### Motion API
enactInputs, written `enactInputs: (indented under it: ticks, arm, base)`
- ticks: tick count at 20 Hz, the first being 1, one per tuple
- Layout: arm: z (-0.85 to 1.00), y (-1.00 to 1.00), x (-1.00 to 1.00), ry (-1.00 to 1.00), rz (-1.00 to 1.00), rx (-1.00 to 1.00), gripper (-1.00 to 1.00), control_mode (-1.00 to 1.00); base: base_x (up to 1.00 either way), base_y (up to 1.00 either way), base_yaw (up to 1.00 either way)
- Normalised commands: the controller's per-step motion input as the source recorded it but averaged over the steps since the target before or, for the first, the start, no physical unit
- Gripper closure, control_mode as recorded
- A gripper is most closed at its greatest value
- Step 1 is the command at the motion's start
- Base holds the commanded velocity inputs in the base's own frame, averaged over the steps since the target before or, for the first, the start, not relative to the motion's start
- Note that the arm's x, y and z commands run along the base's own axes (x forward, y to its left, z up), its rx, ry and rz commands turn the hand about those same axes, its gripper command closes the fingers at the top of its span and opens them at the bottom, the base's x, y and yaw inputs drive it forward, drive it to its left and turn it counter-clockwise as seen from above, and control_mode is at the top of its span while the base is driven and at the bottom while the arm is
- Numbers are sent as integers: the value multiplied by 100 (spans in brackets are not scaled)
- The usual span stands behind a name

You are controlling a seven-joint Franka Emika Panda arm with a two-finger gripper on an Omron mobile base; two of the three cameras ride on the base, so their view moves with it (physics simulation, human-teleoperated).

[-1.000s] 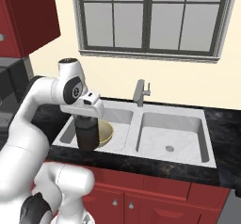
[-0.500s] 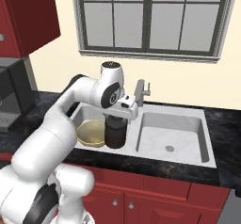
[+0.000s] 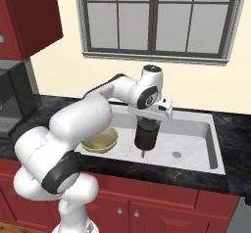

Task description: Place the bowl in the left basin and the jug in the right basin of the sink.

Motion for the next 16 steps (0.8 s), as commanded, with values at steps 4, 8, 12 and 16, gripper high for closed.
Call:
enactInputs:
  ticks: [4, 8, 12, 16]
  arm:
    - [-15, -73, 70, 8, 0, 0, 100, -100]
    - [-29, -64, 63, 3, 0, 0, 100, -100]
    - [-41, -50, 48, 0, 2, 2, 100, -100]
    - [-37, -24, 41, -5, 5, 0, 100, -100]
  base:
    - [0, 0, 0]
    - [0, 0, 0]
    - [0, 0, 0]
    - [0, 0, 0]
